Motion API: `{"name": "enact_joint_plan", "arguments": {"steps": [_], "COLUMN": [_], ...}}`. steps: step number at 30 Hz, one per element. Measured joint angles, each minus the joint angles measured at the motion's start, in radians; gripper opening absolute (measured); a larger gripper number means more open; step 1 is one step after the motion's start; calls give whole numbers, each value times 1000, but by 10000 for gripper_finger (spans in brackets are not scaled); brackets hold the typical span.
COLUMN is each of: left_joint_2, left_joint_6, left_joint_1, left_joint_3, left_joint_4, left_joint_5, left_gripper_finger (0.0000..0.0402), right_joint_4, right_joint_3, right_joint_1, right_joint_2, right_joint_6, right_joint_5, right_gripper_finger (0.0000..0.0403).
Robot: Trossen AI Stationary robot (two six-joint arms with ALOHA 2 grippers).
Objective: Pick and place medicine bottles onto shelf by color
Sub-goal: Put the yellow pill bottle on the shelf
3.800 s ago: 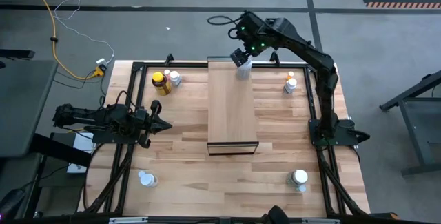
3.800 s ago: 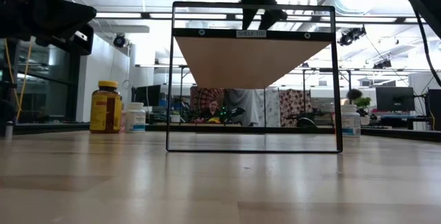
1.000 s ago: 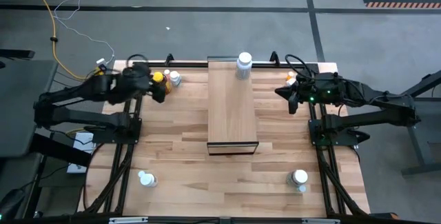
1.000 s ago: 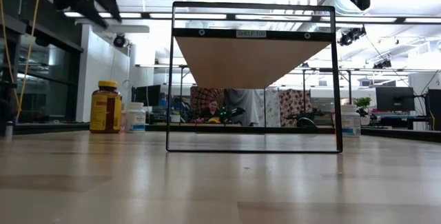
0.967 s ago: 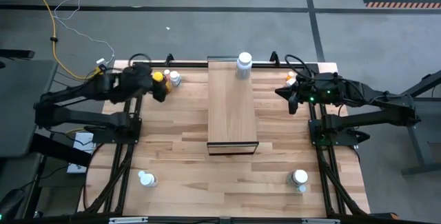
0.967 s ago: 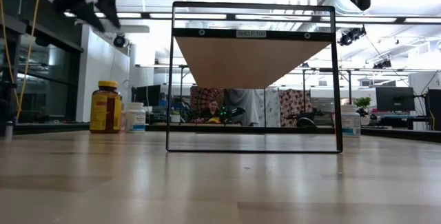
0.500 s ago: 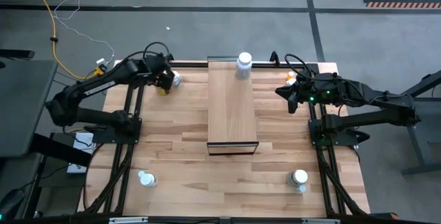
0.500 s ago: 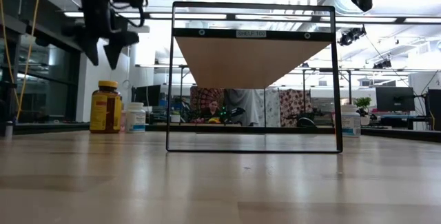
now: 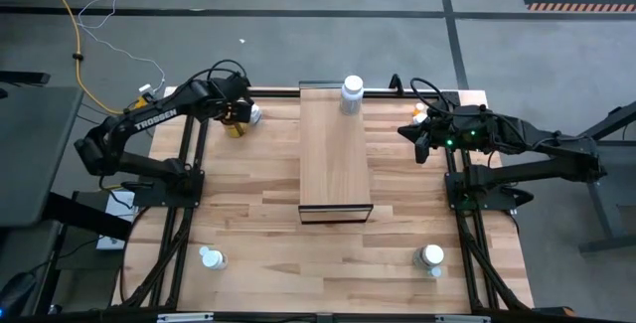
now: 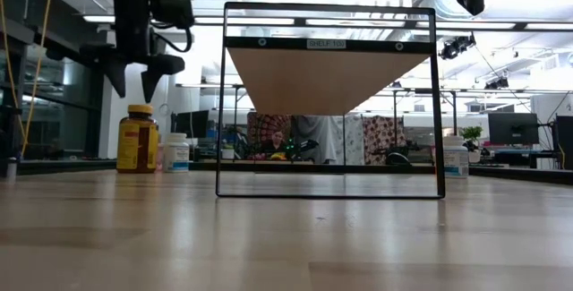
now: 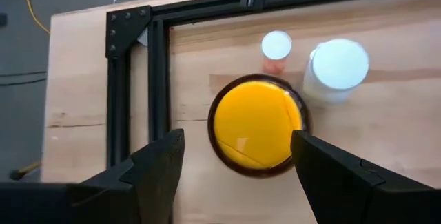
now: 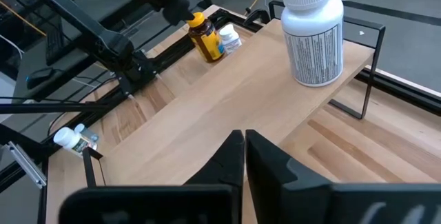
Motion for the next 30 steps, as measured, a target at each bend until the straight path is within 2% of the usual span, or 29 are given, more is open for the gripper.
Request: {"name": "enact_joint_plan", "arguments": {"steps": [7, 19, 30], "left_joint_2": [0, 0, 4], "left_joint_6": [-119, -260, -270], "left_joint_1": [0, 5, 67], "left_joint_3": [0, -1, -1], "left_joint_4": [41, 44, 68], "left_joint_5": [30, 1, 23], "left_gripper_finger": [258, 258, 258], "right_joint_4": [0, 0, 1], "right_joint_3": [0, -1, -1], "right_joint_1": [0, 0, 0], "right_joint_2": [0, 0, 0], "right_joint_6": [0, 0, -4], "right_joint_5": [0, 0, 0], "right_gripper_finger": [7, 7, 7]}}
